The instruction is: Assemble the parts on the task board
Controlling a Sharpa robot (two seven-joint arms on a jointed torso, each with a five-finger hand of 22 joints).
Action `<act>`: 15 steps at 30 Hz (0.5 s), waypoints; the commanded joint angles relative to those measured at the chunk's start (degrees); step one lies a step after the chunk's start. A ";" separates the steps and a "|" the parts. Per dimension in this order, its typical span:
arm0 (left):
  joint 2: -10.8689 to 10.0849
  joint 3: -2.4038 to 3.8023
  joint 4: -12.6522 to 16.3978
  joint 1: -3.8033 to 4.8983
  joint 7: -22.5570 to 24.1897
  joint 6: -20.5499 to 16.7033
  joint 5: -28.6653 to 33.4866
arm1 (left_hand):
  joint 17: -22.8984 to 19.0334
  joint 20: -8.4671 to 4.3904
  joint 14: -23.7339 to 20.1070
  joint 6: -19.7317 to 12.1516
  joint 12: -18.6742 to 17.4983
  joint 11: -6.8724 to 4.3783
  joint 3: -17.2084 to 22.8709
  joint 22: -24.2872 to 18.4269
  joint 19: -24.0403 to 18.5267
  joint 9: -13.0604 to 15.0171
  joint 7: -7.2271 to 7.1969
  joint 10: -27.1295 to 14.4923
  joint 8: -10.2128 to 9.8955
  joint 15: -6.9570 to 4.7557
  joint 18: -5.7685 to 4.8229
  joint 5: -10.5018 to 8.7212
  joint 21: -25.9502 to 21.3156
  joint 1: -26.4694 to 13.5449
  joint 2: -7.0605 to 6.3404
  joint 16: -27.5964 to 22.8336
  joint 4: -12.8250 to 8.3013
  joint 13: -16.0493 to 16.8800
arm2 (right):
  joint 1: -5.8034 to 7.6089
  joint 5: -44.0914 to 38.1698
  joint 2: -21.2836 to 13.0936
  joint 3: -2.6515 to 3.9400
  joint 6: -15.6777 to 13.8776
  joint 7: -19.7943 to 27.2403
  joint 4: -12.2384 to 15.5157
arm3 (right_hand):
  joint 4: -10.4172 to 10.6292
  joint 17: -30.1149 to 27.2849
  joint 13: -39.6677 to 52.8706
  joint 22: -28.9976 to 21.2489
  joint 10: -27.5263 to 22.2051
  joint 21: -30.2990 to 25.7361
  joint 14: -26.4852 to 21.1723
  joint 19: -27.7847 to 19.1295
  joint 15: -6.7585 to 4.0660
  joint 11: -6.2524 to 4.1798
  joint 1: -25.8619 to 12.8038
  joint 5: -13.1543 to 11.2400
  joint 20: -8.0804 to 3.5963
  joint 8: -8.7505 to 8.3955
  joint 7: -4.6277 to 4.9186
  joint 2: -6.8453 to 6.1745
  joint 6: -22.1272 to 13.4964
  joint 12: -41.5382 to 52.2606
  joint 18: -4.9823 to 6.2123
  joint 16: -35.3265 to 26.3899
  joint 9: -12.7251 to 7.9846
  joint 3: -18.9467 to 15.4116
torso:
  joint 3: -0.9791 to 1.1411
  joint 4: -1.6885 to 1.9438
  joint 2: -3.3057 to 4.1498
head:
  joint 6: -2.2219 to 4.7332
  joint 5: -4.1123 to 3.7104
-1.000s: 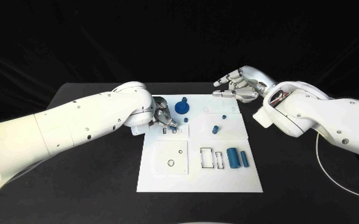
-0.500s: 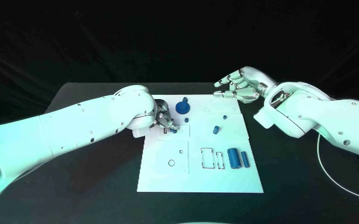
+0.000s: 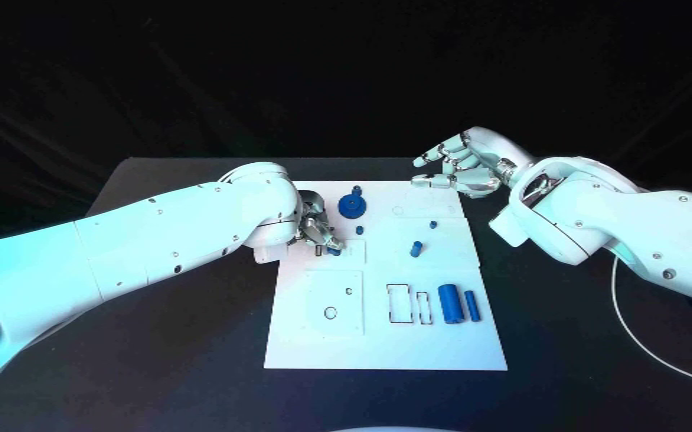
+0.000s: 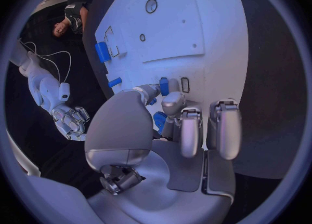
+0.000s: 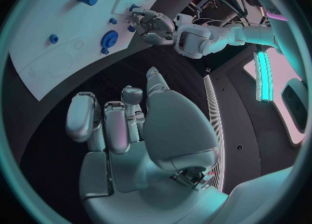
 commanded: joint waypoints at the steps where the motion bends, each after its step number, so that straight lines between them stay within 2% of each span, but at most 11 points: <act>1: 0.21 -0.20 -0.02 -0.26 -0.07 2.50 -0.57 | 15.09 0.01 6.02 -0.05 0.12 -0.09 9.82 10.73 4.18 0.07 -0.32 0.52 0.27 0.19 -0.66 0.24 0.00 -0.09 0.42 0.17 -9.97 0.05 | -0.03 -0.68 0.05 0.00 0.75 0.08 0.07 | 0.06 0.07 -0.04 0.00 0.20 -0.24 2.52 -0.18 -0.17 -0.18 0.01 0.34 0.01 0.07 0.00 0.48 0.58 0.25 0.50 -0.22 0.04 -0.41 | 0.02 0.05 -0.01 | 0.00 -0.02; 8: 0.79 -0.24 -0.39 -0.26 -0.09 2.55 -0.89 | 15.09 -0.03 6.02 0.30 0.66 -0.18 9.50 10.78 4.19 0.28 -0.47 1.08 0.44 0.15 -0.67 0.51 0.01 -1.21 0.22 0.17 -10.02 0.63 | -0.03 -0.68 0.10 0.00 0.78 0.08 0.07 | 0.06 0.07 -0.04 0.00 0.20 -0.24 2.52 -0.18 -0.17 -0.18 0.01 0.34 0.01 0.07 0.00 0.48 0.58 0.25 0.50 -0.22 0.04 -0.41 | 0.01 0.00 0.02 | -0.02 0.03; 15: 1.24 -0.31 -0.79 -0.26 -0.09 2.92 -0.95 | 15.09 -0.30 6.02 1.31 1.18 -0.63 6.35 10.89 4.24 0.42 -1.14 1.83 0.41 -0.20 -0.68 0.28 0.04 -4.40 0.31 0.17 -9.05 1.14 | -0.03 -0.68 0.09 -0.01 0.82 0.04 0.09 | 0.06 0.07 -0.04 0.00 0.20 -0.24 2.52 -0.18 -0.17 -0.18 0.01 0.34 0.01 0.07 0.00 0.48 0.58 0.25 0.50 -0.22 0.04 -0.41 | 0.04 -0.03 0.00 | -0.13 0.02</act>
